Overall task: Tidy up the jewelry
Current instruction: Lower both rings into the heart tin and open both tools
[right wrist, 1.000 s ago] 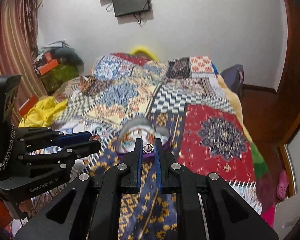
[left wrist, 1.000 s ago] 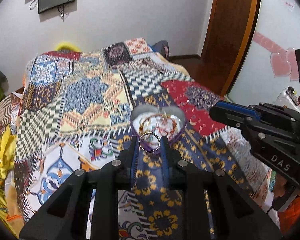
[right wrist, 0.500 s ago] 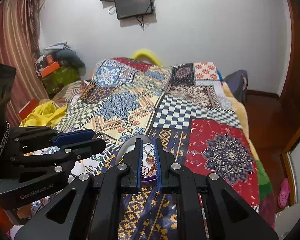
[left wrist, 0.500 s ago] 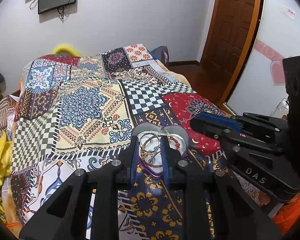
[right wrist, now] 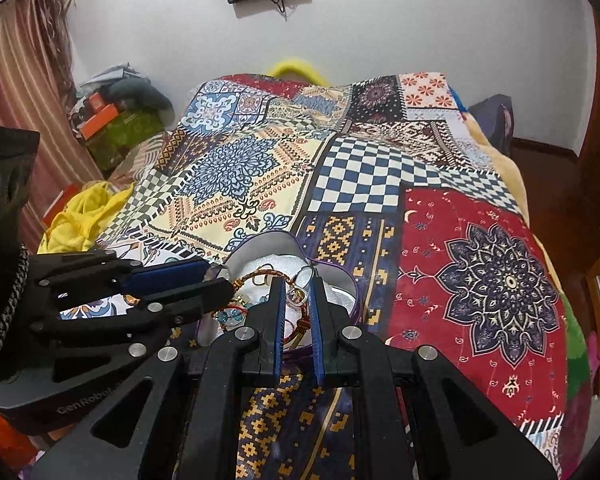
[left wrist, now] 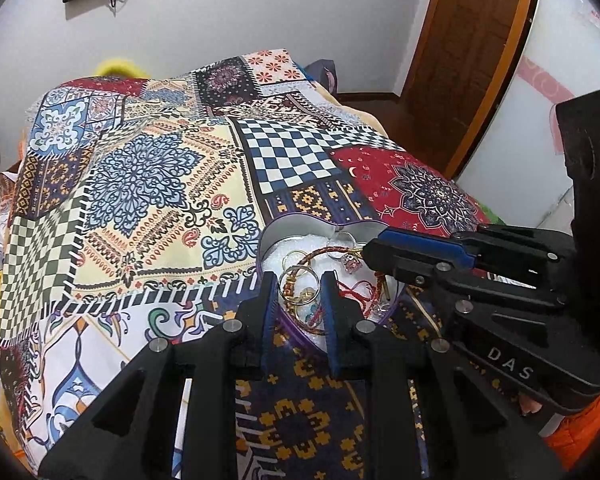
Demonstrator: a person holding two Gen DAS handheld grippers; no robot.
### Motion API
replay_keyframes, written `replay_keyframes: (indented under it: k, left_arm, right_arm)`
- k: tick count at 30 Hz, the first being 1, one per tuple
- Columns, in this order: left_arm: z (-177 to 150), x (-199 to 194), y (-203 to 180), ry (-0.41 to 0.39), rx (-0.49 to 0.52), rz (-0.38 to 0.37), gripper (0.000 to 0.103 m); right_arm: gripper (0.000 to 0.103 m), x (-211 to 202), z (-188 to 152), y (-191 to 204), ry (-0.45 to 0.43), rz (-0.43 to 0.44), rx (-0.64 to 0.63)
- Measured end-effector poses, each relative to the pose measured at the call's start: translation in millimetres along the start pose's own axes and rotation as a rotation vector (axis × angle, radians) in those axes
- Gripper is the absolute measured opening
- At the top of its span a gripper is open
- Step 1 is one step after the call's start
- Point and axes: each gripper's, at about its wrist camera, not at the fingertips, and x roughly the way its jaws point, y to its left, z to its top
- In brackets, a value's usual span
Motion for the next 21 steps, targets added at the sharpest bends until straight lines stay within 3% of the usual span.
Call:
replay_keyframes:
  k: [12,21]
  left_arm:
    - [-1,-6,-5,0.01,0.023,0.036,0.022]
    - [-1,-55,-10,-0.053,0.028,0.053,0.028]
  right_arm:
    - [0.014,4,-1,-3,0.046,0.003,0.009]
    - [0.019,-25,1,2,0.01,-0.025,0.005]
